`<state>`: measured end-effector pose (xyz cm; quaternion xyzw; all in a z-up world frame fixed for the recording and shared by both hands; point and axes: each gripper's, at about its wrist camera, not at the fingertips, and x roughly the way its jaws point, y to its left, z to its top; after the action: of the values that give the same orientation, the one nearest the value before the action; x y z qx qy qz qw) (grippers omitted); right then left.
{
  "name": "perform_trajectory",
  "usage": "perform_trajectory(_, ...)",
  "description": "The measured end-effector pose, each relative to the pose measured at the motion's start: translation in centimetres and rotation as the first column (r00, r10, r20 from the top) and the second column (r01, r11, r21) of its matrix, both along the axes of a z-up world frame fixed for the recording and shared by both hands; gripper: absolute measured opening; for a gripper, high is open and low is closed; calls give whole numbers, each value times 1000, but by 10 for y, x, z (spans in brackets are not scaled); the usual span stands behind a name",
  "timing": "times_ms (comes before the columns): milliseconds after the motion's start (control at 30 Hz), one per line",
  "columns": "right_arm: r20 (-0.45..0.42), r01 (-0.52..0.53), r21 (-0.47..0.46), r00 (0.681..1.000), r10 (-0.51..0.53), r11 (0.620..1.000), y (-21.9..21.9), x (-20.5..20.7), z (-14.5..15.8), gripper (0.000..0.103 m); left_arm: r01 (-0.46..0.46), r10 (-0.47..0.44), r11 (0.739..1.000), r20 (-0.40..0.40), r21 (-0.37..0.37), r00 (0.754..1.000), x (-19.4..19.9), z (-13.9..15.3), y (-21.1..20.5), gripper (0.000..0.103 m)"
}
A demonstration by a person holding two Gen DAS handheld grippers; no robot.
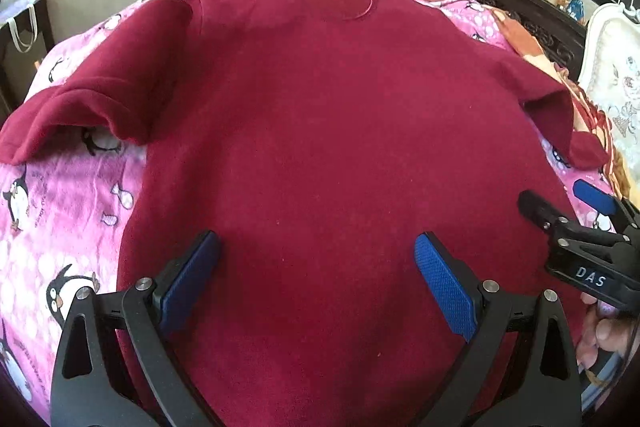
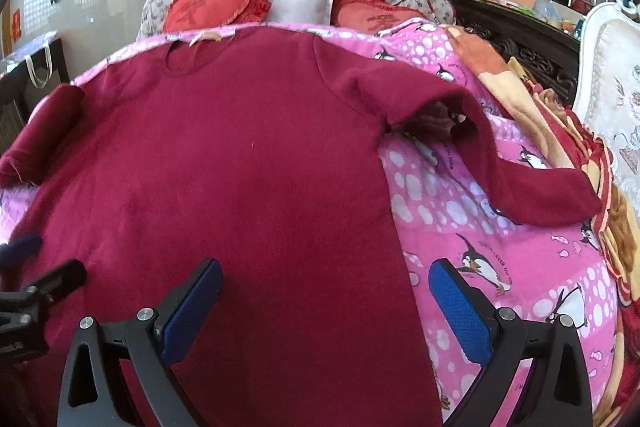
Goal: Fold small clothes
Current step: 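Grasp the sweater sleeve cuff nearest the left tool with the left tool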
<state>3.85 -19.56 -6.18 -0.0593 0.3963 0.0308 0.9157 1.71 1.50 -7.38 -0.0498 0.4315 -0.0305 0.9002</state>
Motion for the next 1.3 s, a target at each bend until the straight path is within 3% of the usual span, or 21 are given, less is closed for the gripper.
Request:
perform_trajectory(167, -75, -3, -10, 997, 2, 1000, 2, 11, -9, 102, 13, -13, 1000, -33, -11, 999, 5, -4, 1, 102)
perform_trajectory(367, -197, 10, 174, 980, 24, 985, -21, 26, -19, 103, 21, -20, 1000, -52, 22, 998, 10, -8, -3, 102)
perform_trajectory(800, -183, 20, 213, 983, 19, 977, -28, 17, -16, 103, 17, -16, 1000, -38, 19, 999, 4, -8, -1, 102)
perform_trajectory(833, -194, 25, 219, 981, 19, 975, -31, 17, -13, 102, 18, -17, 1000, -40, 23, 999, 4, -8, -2, 102)
perform_trajectory(867, -196, 40, 214, 981, 3, 976, -34, 15, -4, 94, 20, -19, 999, -42, 25, 999, 4, -8, -2, 102)
perform_trajectory(900, -183, 43, 217, 983, -3, 975, -37, 12, 4, 89, 21, -20, 999, -42, 27, 999, 3, -8, -2, 102)
perform_trajectory(1100, 28, 5, 230, 1000, -12, 973, -40, -2, 76, 90, 19, -18, 999, -44, 34, 999, 5, -8, -4, 102)
perform_trajectory(1300, 116, -149, 159, 984, 132, 976, 0, 5, 67, 90, 10, -8, 999, -58, 32, 998, 4, 3, 6, 102)
